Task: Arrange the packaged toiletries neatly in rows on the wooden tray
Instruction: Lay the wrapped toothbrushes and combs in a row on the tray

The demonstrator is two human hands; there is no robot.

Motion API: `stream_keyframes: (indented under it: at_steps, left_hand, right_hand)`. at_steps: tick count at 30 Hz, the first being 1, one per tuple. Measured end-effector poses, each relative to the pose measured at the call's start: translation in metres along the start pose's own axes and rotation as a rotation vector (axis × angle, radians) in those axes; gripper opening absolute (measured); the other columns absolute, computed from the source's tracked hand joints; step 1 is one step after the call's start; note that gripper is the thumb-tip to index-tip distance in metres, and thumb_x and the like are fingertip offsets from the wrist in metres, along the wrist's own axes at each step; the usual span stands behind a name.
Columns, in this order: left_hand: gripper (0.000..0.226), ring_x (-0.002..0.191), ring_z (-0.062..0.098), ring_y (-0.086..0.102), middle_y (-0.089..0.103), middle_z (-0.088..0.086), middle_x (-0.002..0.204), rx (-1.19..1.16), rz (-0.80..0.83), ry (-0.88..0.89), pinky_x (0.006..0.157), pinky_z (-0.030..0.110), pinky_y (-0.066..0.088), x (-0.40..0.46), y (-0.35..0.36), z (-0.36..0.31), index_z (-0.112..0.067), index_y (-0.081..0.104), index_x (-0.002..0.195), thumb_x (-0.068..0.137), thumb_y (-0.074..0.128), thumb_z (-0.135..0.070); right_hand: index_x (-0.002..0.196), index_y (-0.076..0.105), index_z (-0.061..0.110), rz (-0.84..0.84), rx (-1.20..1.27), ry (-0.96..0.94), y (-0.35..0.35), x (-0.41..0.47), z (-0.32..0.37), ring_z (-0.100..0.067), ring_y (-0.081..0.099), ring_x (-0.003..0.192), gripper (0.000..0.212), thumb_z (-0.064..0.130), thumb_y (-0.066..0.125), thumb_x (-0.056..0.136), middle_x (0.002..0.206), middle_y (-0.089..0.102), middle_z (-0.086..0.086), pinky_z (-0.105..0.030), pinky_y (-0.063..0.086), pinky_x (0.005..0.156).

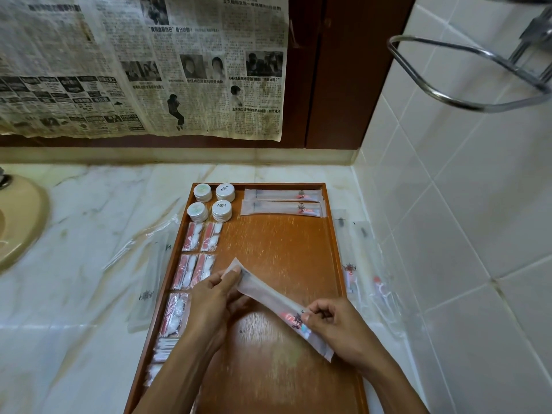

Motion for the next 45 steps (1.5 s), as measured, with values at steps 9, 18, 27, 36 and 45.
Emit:
stream_keyframes:
  at_steps: [9, 18, 27, 36, 45]
  left_hand:
    - [0.007, 0.065, 0.021, 0.072, 0.073, 0.014, 0.073, -0.093, -0.085, -0.054, 0.052, 0.026, 0.058, 0.004, -0.005, 0.011, 0.003, 0.065, 0.087, 0.086, 0.066, -0.004]
    - [0.013, 0.077, 0.022, 0.069, 0.07, 0.015, 0.082, -0.05, 0.074, -0.162, 0.057, 0.025, 0.059, 0.003, 0.004, 0.019, 0.005, 0.067, 0.092, 0.093, 0.059, -0.006]
    - [0.007, 0.068, 0.015, 0.066, 0.067, 0.01, 0.076, -0.145, -0.061, -0.207, 0.05, 0.021, 0.056, 0.002, 0.006, 0.034, 0.002, 0.062, 0.087, 0.092, 0.06, -0.003]
    - [0.031, 0.067, 0.019, 0.069, 0.07, 0.014, 0.08, -0.179, 0.103, -0.25, 0.068, 0.036, 0.062, -0.007, 0.022, 0.048, 0.0, 0.062, 0.097, 0.076, 0.075, -0.019]
    - [0.024, 0.07, 0.018, 0.072, 0.072, 0.011, 0.075, -0.199, 0.0, -0.15, 0.055, 0.024, 0.057, -0.005, 0.013, 0.039, 0.007, 0.066, 0.094, 0.08, 0.071, -0.011]
  right_hand:
    - [0.082, 0.073, 0.018, 0.009, 0.035, -0.007, 0.006, 0.0, 0.001, -0.008, 0.058, 0.074, 0.015, 0.028, 0.066, 0.09, 0.084, 0.067, -0.006, -0.023, 0.046, 0.069]
    - [0.077, 0.07, 0.018, -0.074, -0.004, 0.009, -0.004, 0.0, -0.001, -0.009, 0.062, 0.08, 0.014, 0.024, 0.065, 0.089, 0.082, 0.067, 0.002, -0.024, 0.046, 0.07]
    - [0.077, 0.073, 0.016, -0.184, 0.115, -0.019, -0.012, -0.003, 0.002, -0.009, 0.061, 0.055, 0.017, 0.019, 0.064, 0.091, 0.074, 0.07, -0.001, -0.022, 0.047, 0.051]
    - [0.077, 0.074, 0.017, -0.124, 0.087, 0.06, -0.025, 0.0, -0.007, -0.009, 0.06, 0.056, 0.013, 0.019, 0.068, 0.089, 0.077, 0.069, -0.001, -0.02, 0.045, 0.05]
    - [0.079, 0.075, 0.018, -0.188, 0.262, 0.11, -0.032, 0.0, -0.016, -0.015, 0.065, 0.057, 0.005, 0.014, 0.074, 0.082, 0.077, 0.073, 0.004, -0.025, 0.052, 0.051]
Point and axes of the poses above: each hand's wrist, its own x-axis towards the middle knuckle, its own y-axis out of the palm, z = x × y, the point moved 7 cm from there along x, towards the middle knuckle
